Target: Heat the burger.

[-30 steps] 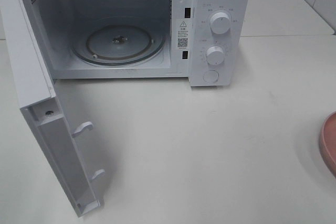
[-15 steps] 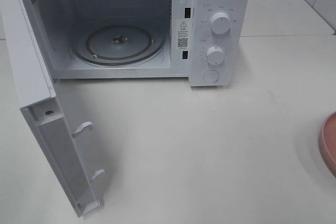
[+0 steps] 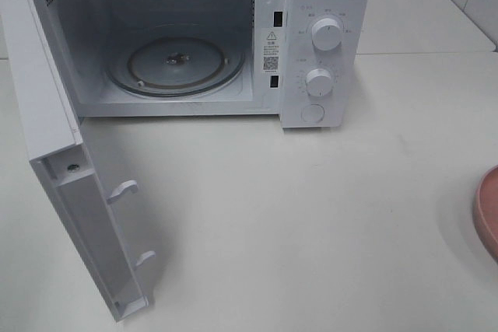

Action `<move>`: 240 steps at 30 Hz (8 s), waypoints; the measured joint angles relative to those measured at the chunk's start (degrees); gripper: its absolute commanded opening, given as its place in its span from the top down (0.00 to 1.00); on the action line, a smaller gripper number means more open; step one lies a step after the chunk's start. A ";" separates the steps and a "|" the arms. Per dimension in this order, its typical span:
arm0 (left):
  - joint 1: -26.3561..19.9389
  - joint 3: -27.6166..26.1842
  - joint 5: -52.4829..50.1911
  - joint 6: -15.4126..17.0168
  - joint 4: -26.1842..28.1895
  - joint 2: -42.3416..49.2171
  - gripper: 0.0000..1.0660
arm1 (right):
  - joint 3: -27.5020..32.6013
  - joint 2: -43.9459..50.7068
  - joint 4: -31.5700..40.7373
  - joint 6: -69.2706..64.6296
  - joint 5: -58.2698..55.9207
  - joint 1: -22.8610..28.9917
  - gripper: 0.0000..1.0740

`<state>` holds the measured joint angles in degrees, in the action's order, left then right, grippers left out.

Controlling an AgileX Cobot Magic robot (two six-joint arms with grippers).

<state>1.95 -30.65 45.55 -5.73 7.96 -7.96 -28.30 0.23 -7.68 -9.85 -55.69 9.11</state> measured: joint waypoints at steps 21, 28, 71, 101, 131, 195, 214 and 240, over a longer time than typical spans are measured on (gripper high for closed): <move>0.00 14.50 -35.64 0.00 0.06 -15.01 1.00 | 0.00 0.00 0.00 0.00 0.00 0.00 0.29; 0.00 18.79 -53.51 0.00 0.11 -22.46 1.00 | 0.00 0.00 0.00 0.00 0.00 0.00 0.29; 8.42 18.68 -102.67 17.93 -24.06 -76.09 1.00 | 0.00 0.00 0.00 0.00 0.00 0.00 0.29; 27.79 1.72 -92.13 7.51 2.29 -81.76 1.00 | 0.00 0.00 0.06 0.00 0.00 0.00 0.30; 33.29 -14.84 -91.27 7.45 5.73 -98.72 1.00 | 0.00 0.00 0.06 0.00 0.00 0.00 0.30; 36.44 -13.98 -33.06 5.73 5.67 -84.17 0.06 | 0.00 0.00 0.06 0.06 0.00 0.00 0.30; 17.65 -13.98 0.74 5.73 4.24 -68.07 0.06 | 0.00 0.00 0.06 0.11 0.00 0.00 0.31; -3.38 -4.24 13.46 1.55 0.97 -47.67 0.06 | 0.00 0.00 0.06 0.11 0.00 0.00 0.31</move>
<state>-1.43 -34.89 59.01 -4.18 8.94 -55.63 -28.30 0.23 -7.62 -9.74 -55.69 9.11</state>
